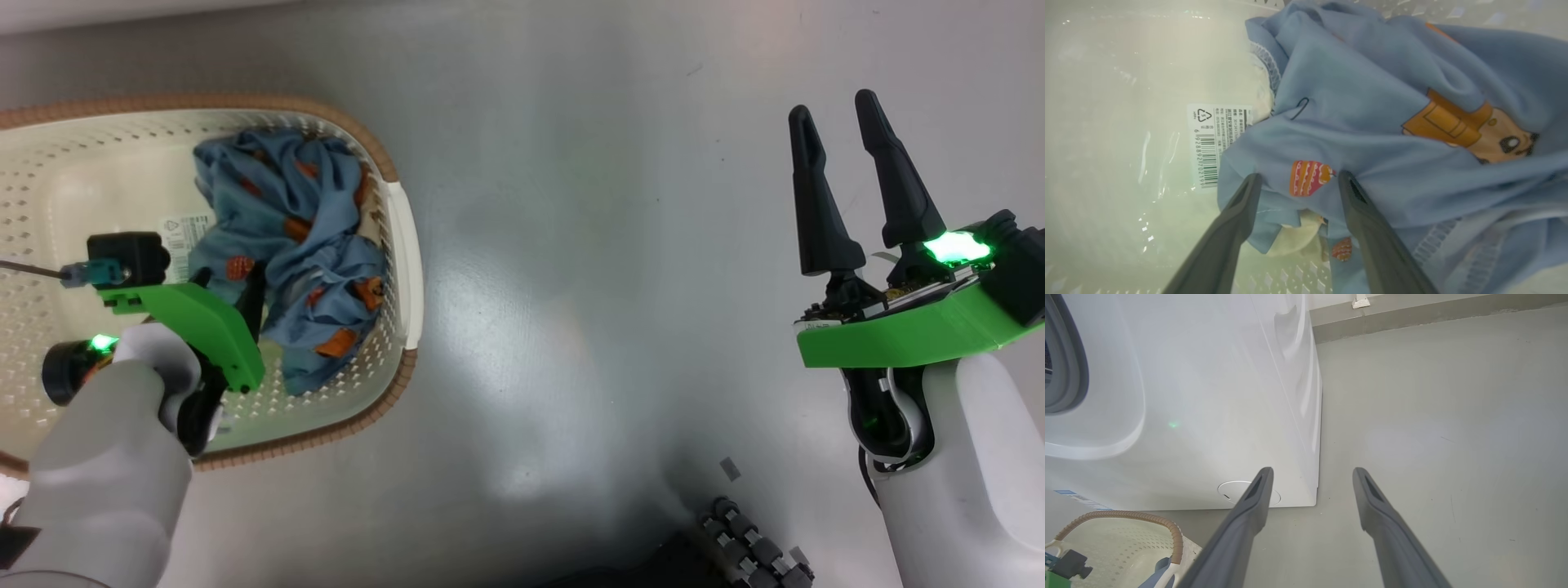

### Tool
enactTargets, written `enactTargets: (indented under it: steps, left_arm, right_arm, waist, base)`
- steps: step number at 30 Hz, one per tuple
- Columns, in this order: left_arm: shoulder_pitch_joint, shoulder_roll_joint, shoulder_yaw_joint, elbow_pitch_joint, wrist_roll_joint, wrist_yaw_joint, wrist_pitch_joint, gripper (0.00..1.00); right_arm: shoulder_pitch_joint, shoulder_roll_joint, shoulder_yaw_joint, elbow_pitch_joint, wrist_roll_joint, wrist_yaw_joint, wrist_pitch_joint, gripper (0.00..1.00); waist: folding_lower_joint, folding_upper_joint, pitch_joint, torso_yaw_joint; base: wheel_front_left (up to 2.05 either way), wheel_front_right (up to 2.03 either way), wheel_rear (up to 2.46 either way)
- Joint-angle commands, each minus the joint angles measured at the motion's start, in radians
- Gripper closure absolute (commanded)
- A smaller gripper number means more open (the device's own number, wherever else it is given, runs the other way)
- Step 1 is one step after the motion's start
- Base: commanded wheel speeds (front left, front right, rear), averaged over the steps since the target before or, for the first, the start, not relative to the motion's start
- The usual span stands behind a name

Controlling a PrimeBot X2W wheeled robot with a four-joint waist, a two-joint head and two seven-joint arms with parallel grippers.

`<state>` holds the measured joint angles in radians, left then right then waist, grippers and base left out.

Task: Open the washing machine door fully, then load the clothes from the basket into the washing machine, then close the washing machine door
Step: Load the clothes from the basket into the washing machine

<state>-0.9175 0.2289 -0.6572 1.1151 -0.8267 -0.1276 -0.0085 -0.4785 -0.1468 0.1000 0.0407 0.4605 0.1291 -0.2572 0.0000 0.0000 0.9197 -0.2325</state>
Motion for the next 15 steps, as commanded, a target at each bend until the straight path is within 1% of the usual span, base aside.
enactTargets:
  steps: [1,7,15]
  left_arm:
    - [0.003,0.038,0.011,-0.001,-0.009,-0.003,0.001,0.00]
    - [-0.030,0.055,-0.021,0.044,-0.030,-0.003,0.006,0.00]
    - [-0.061,0.050,-0.070,0.070,-0.049,-0.003,0.027,0.00]
  right_arm:
    - [0.015,0.004,0.015,-0.026,-0.012,0.002,-0.005,0.00]
    - [0.013,0.005,0.022,-0.028,-0.012,0.002,-0.005,0.00]
    - [0.019,0.001,0.015,-0.035,-0.017,0.002,-0.005,0.00]
  waist:
    - [0.0000,0.0000,0.005,-0.004]
    - [0.0000,0.0000,0.028,-0.020]
    - [0.0000,0.0000,0.046,-0.019]
  base:
    - [0.00,0.00,0.00]
    - [0.00,0.00,0.00]
    - [0.00,0.00,0.00]
